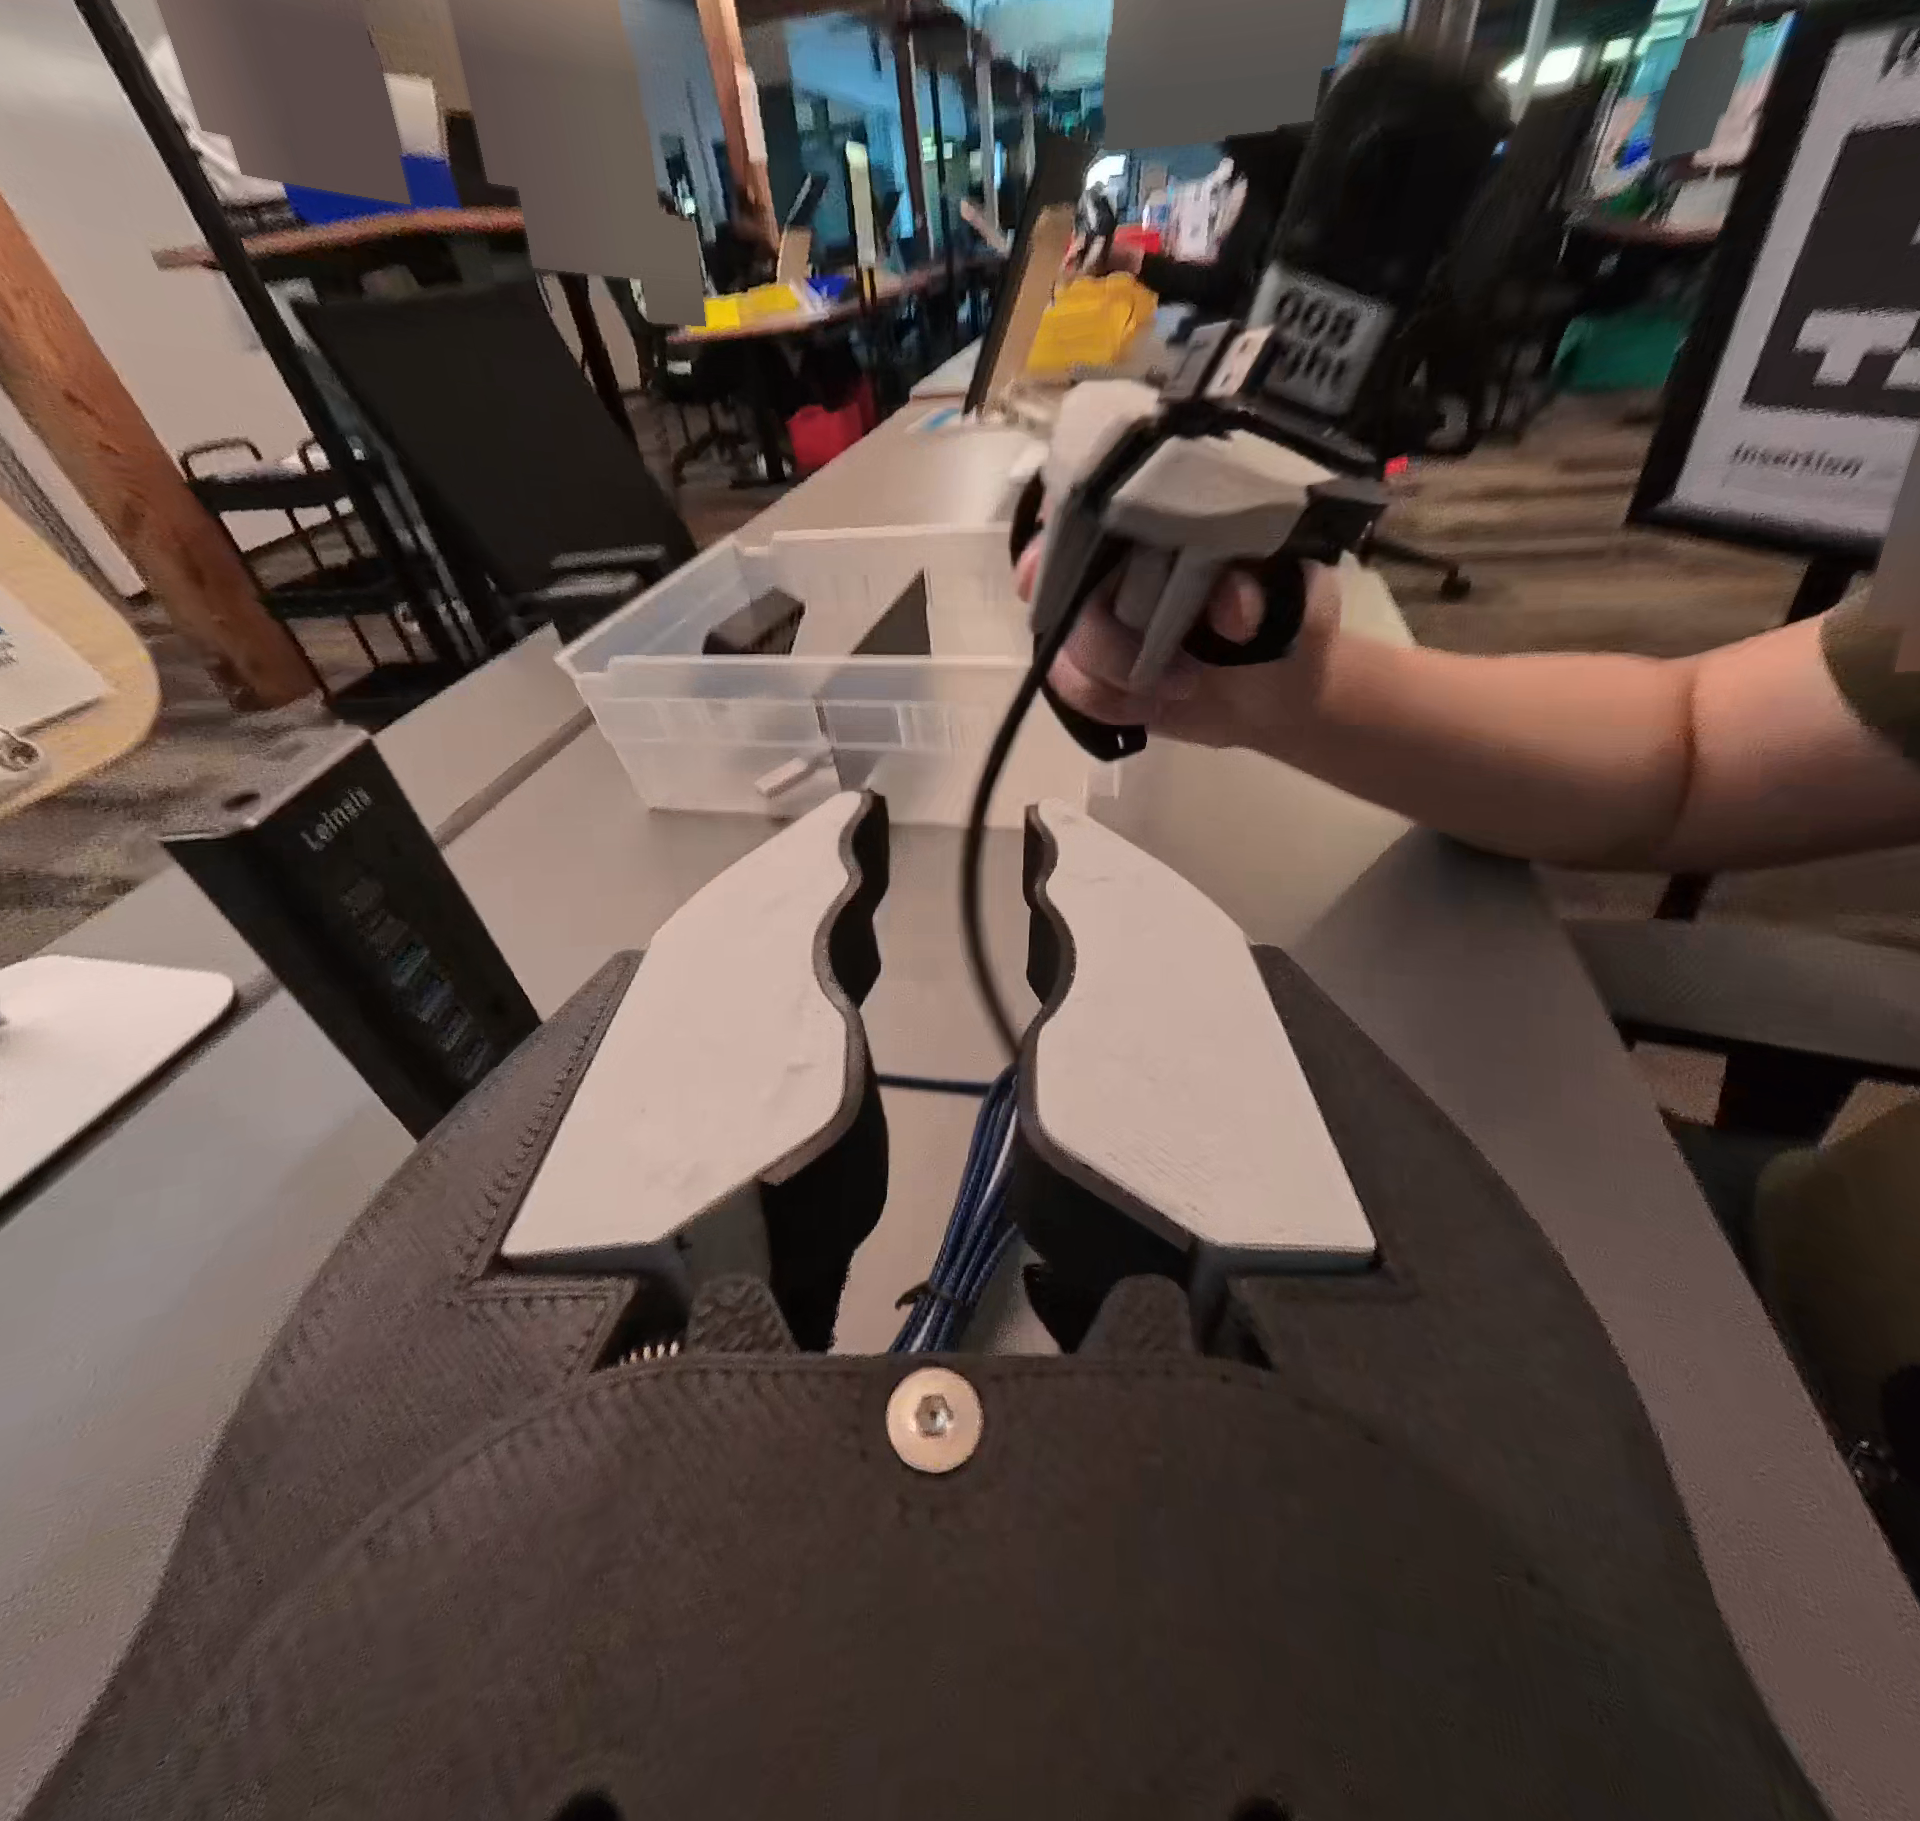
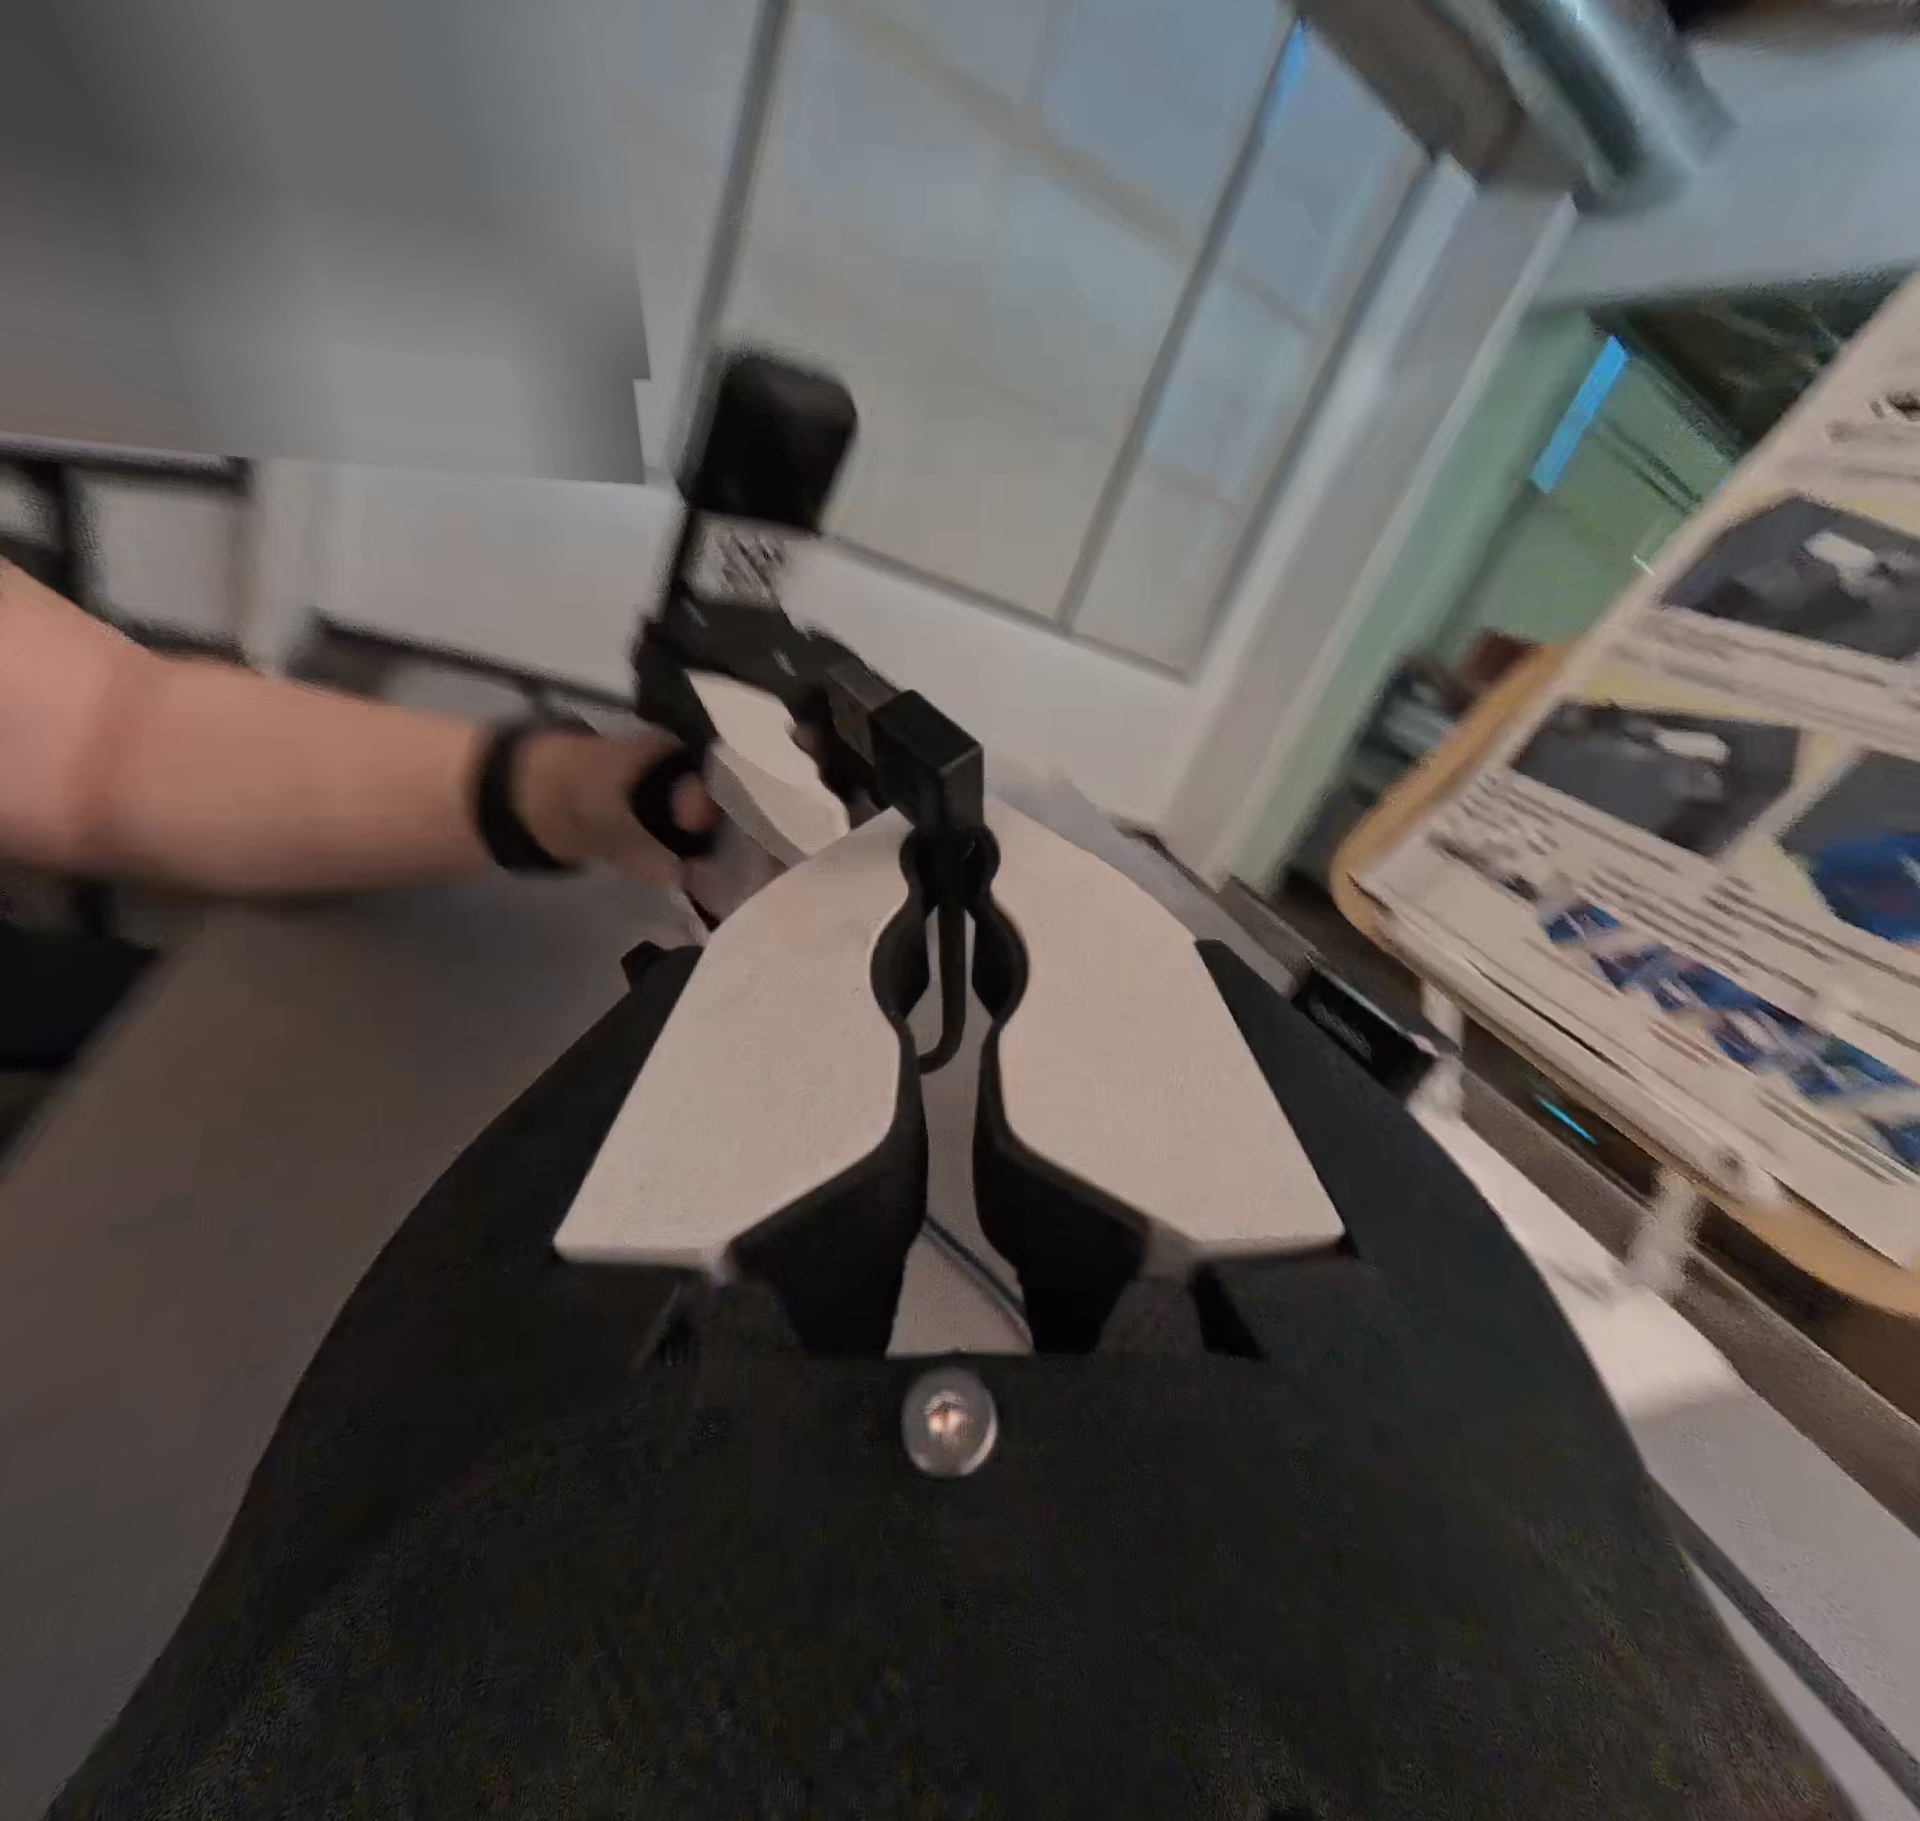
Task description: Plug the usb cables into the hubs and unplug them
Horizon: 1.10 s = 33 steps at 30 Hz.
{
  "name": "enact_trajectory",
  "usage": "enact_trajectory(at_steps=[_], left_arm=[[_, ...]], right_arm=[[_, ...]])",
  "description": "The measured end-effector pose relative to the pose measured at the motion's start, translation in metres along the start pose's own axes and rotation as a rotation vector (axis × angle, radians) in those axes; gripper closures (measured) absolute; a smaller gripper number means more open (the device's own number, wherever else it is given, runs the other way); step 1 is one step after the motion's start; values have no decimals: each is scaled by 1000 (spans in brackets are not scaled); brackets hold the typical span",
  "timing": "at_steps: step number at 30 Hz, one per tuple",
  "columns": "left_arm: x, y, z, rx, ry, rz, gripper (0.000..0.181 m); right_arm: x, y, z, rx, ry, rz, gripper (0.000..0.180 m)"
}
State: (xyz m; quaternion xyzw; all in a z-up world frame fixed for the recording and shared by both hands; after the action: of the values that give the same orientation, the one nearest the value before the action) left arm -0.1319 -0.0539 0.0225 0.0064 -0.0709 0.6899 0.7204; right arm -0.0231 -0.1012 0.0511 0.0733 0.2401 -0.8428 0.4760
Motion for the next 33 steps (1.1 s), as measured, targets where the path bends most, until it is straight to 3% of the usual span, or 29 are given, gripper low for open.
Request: enact_trajectory(at_steps=[5, 12, 16, 23, 29, 33], left_arm=[[2, 18, -2, -27, -21, 48, 159], [3, 18, -16, -15, 35, 42, 159], [4, 18, -25, 20, 18, 57, 160], [12, 16, -35, 18, 132, 84, 159], [15, 14, -40, 40, 125, 110, 157], [8, 6, -44, 70, -16, 147, 154]], right_arm=[[-6, 24, 43, -386, -309, 145, 177], [-7, 28, 45, -413, -330, 171, 176], [-9, 24, 36, -318, -239, 97, 176], [-37, 31, 2, -26, 65, -250, 176], [-39, 27, -25, 257, 273, -343, 176], [-27, 17, -44, 416, 495, -347, 177]])
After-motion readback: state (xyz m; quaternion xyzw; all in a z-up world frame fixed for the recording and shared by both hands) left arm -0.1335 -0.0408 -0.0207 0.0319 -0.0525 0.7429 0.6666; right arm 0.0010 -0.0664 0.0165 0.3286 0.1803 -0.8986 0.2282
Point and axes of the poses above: each gripper's, where its closed fingertips meet, y back along the fingers, z out of its top, x = y × z across the jaws, the point moved 4 cm from there along y, back along the fingers, and after that the axes turned 9 degrees about -x, right-handed, at the moved point
